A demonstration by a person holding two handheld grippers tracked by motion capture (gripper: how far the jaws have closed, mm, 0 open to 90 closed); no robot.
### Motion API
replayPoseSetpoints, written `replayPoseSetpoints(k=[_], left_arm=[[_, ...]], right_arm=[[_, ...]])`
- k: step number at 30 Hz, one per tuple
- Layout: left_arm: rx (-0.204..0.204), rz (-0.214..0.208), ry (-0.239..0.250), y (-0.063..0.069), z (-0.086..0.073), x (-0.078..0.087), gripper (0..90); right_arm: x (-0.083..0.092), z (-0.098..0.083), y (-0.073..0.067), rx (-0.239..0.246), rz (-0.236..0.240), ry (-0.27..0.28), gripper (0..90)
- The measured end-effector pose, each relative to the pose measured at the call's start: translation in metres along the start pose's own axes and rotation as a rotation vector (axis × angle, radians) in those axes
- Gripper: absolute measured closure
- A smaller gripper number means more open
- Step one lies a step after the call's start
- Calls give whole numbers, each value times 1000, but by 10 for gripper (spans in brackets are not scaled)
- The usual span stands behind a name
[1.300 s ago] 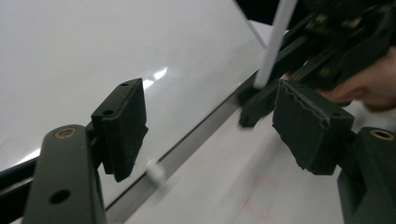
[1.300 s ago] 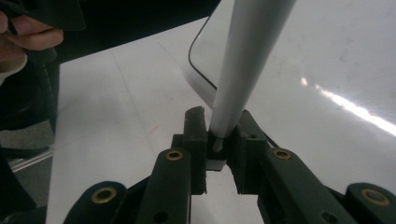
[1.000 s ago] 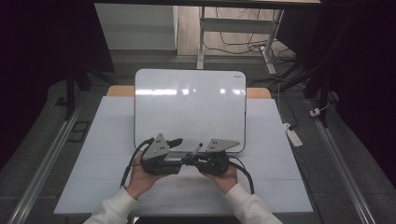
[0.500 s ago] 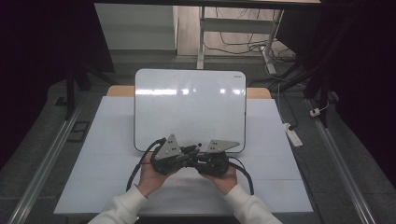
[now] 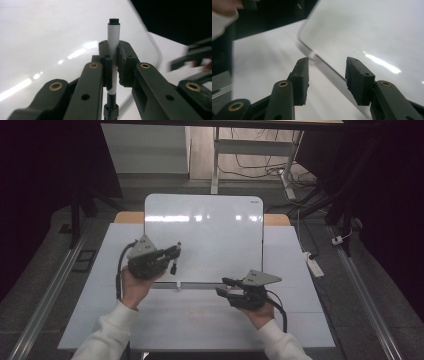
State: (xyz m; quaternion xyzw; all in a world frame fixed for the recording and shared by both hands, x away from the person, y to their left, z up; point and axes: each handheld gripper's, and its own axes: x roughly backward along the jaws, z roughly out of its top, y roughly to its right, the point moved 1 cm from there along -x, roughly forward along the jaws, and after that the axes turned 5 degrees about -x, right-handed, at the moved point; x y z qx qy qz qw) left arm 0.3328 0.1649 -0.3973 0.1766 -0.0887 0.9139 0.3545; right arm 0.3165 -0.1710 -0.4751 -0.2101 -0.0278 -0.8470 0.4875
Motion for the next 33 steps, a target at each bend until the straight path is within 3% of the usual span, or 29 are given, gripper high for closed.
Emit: replayPoseSetpoints(k=[7, 10, 16, 22, 27, 33], left_arm=[[88, 54, -67, -55, 26, -11, 812], [112, 80, -125, -74, 36, -22, 812], [161, 109, -206, -104, 56, -37, 812], [181, 172, -270, -124, 61, -51, 811], [177, 196, -280, -130, 56, -60, 809], [130, 232, -298, -128, 53, -72, 805]], right_arm=[[50, -19, 33, -5, -151, -1, 503], [70, -27, 45, -22, -213, 7, 501], [97, -37, 63, -65, -283, 35, 501], [101, -39, 68, -67, -300, 44, 502], [99, -39, 68, -60, -302, 38, 500], [97, -40, 69, -60, -305, 26, 495]])
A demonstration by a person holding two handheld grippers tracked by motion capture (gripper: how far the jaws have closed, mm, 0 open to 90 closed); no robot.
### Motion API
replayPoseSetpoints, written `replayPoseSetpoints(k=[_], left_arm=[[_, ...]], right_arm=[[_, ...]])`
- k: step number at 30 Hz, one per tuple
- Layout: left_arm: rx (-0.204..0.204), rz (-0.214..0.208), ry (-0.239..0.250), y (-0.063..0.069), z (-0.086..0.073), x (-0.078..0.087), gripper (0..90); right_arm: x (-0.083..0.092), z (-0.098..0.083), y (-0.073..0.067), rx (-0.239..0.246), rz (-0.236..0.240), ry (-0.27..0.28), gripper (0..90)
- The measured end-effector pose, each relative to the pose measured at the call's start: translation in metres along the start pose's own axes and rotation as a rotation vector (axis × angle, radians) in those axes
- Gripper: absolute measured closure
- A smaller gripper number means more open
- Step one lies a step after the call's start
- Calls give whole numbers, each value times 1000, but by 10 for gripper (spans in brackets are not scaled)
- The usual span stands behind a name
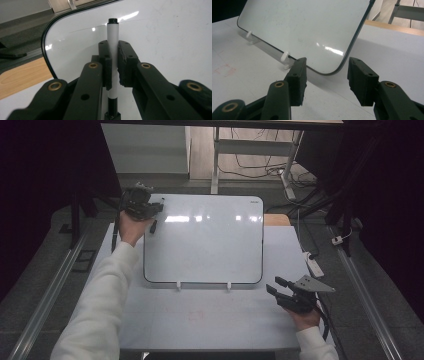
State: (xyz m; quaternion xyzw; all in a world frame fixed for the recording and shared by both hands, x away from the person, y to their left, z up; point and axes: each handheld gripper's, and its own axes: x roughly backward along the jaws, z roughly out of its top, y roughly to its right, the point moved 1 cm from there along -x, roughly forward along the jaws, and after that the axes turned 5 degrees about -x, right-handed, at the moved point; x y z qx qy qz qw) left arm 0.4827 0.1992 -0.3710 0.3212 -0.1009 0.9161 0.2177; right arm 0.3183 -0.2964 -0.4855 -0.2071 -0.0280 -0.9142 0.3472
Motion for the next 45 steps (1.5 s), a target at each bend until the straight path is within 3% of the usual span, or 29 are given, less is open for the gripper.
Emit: replayPoseSetpoints(k=[7, 11, 16, 23, 27, 36, 45], left_arm=[[-42, 46, 4, 7, 1, -6, 784], [-58, 65, 32, 10, 2, -1, 628], [-48, 11, 141, 17, -11, 24, 490], [-102, -76, 190, 42, -67, 55, 356], [-113, -108, 190, 55, -108, 71, 319], [-85, -151, 193, 71, -181, 94, 307], [-49, -187, 125, 81, -239, 93, 293]], right_arm=[[0, -1, 1, 1, -3, -1, 487], [0, -1, 2, -3, -3, -2, 481], [0, -2, 3, 7, 0, -9, 466], [-3, -5, 5, 66, -1, -39, 446], [-3, -9, 11, 55, 4, -49, 441], [-9, -14, 11, 89, 22, -93, 439], [-13, -19, 10, 115, 31, -118, 437]])
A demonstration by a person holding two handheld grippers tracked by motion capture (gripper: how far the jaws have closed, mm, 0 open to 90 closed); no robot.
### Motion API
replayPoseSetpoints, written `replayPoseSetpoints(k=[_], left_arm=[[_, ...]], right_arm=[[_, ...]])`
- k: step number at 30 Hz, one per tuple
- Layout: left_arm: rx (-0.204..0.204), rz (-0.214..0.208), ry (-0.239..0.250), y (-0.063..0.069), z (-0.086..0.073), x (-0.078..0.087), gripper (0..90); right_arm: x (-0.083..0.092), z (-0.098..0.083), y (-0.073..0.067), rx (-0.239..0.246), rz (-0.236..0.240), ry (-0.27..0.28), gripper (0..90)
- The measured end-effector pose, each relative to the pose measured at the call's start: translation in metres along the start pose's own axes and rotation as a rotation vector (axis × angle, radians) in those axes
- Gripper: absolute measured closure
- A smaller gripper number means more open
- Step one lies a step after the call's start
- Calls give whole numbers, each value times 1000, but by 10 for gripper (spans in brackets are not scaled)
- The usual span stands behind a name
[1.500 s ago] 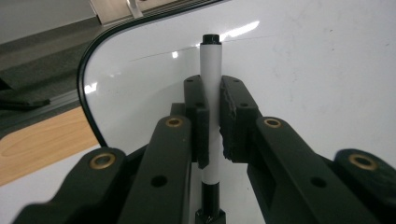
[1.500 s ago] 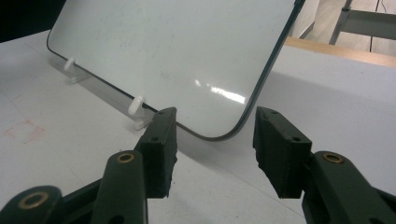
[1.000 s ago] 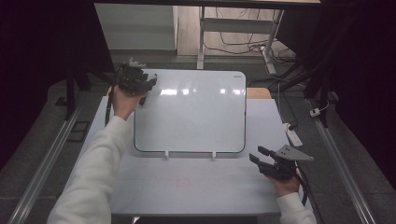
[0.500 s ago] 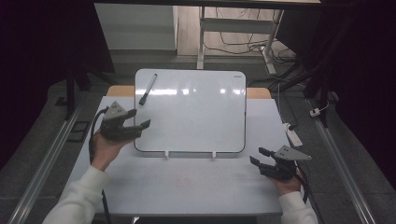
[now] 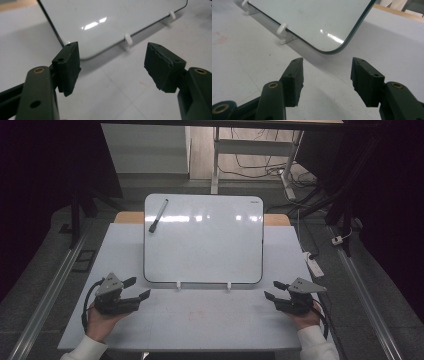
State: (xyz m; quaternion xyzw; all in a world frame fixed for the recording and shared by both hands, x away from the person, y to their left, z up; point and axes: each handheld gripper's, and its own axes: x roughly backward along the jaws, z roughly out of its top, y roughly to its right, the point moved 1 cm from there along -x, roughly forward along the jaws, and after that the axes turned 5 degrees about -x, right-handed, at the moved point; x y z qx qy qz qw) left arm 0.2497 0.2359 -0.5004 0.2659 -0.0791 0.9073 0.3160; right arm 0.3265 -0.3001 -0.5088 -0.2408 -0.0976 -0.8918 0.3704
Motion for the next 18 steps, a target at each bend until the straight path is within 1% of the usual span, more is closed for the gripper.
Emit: replayPoseSetpoints(k=[2, 3, 6, 10, 18], left_arm=[[5, -5, -17, 2, -8, 1, 288], [1, -5, -25, 3, -12, 2, 288], [-4, -5, -34, 4, -17, 3, 288], [-4, -1, -29, 3, -17, 3, 285], [-14, -4, -32, 2, -18, 3, 282]], right_arm=[[-1, -1, 0, 11, -7, -4, 437], [-1, -2, 0, 14, -8, -7, 436], [-3, -3, 1, 16, -9, -12, 435], [-4, -5, 1, 29, -23, -19, 425], [-3, -4, 0, 33, -19, 3, 425]])
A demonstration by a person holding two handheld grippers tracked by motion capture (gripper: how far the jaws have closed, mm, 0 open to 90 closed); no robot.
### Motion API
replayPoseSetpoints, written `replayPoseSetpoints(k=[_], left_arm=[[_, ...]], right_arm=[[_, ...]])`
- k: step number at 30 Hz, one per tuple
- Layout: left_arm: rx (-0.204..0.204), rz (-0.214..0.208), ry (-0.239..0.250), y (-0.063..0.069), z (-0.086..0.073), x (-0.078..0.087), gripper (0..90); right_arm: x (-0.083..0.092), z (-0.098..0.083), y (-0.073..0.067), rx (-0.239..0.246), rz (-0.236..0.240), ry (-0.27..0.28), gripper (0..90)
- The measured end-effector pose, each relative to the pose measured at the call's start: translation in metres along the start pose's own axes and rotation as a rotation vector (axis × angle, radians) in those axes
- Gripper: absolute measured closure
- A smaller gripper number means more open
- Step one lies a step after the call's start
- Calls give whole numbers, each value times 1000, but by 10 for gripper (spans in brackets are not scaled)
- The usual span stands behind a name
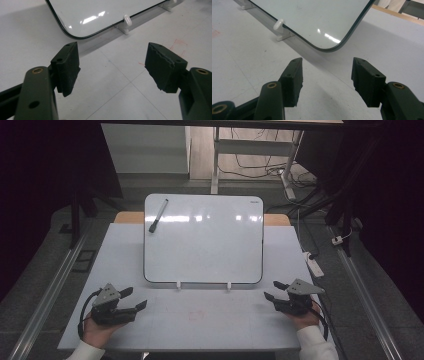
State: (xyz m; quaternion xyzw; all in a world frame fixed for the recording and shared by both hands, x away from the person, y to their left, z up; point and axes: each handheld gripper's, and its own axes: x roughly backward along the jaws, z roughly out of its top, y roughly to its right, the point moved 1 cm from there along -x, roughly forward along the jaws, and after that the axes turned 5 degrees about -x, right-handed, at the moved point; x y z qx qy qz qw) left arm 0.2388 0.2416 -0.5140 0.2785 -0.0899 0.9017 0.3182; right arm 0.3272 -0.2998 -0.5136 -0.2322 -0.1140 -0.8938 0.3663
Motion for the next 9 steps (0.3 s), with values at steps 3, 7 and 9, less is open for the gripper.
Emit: replayPoseSetpoints(k=[3, 7, 9], left_arm=[[2, 1, 0, 0, 0, 0, 281], [3, 1, -2, -1, -1, -1, 281], [3, 1, -3, -1, -1, -1, 280]], right_arm=[[1, 0, -1, -5, 5, 5, 425], [0, 0, -1, -1, 9, 4, 424], [0, 0, -1, 1, 13, 7, 425]])
